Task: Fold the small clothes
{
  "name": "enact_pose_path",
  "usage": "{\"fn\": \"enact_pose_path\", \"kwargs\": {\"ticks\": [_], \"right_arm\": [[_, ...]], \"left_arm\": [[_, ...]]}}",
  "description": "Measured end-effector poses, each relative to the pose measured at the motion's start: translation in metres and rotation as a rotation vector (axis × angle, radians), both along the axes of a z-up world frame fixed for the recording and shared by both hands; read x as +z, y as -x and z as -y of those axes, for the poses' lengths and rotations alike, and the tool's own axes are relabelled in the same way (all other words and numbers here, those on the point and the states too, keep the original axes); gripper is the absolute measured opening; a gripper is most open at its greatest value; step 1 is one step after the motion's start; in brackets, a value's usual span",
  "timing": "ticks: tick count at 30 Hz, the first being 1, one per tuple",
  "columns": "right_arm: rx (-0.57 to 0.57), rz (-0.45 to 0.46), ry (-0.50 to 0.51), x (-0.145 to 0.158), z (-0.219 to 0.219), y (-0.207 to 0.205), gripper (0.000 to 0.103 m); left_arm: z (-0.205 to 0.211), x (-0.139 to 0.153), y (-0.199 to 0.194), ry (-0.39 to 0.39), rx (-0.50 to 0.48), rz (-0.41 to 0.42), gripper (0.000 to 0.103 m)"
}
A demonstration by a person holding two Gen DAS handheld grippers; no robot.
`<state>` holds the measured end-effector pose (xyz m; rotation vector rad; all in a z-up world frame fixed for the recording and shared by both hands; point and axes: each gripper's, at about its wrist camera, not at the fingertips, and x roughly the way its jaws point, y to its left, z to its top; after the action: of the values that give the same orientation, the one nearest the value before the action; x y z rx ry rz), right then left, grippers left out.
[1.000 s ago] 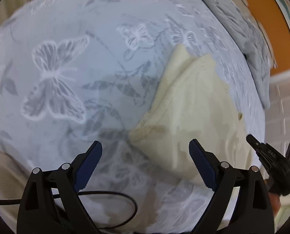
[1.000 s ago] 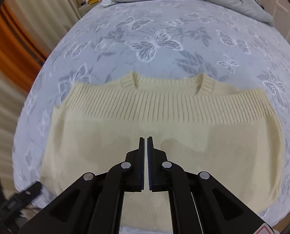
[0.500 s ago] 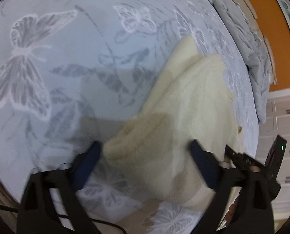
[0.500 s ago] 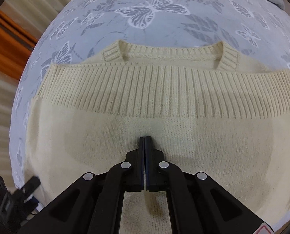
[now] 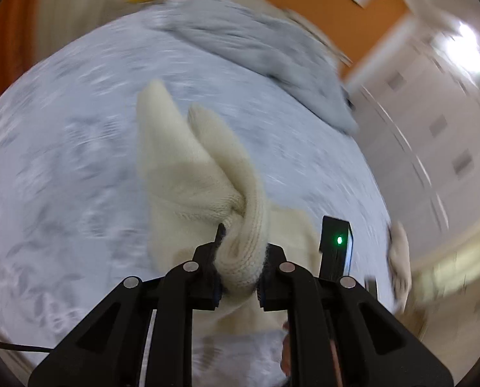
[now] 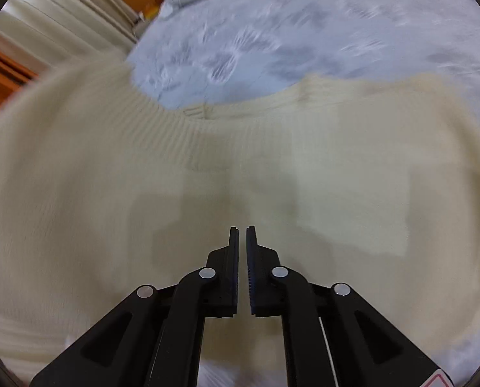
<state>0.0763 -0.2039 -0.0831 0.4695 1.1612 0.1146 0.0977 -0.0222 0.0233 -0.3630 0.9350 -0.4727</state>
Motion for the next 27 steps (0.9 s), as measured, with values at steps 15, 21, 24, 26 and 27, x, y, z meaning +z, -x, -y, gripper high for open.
{"fn": "enact_pose_path", "kwargs": {"ticks": [15,21,24,26,27], "right_arm": [[-0.253,0.031,-0.105,0.023,0.142,0.148,0.068],[-0.155,-0.031,-0.258,0.007,0.09,0.084,0.083],[-0.125,-0.138,-0.246,-0.016,0.066,0.06,0.083],[-0.11,-0.161,-0.253,-0.026,0.049,0.049,0.064],[-0.097,-0.155,-0.249,-0.025,0.043,0.045,0.052]], "left_arm": [[0.114,-0.079,0.078,-0.242,-0.21,-0.076,0.083],[0.062,-0.077,0.085,-0.442,-0.125,-0.029,0.086],[0.048,-0.099,0.086,-0.53,-0.144,-0.076,0.086],[0.043,-0.111,0.09,-0.575,-0.156,-0.069,0.086],[0.039,-0.114,0.094,-0.587,-0.159,-0.062,0.086]]}}
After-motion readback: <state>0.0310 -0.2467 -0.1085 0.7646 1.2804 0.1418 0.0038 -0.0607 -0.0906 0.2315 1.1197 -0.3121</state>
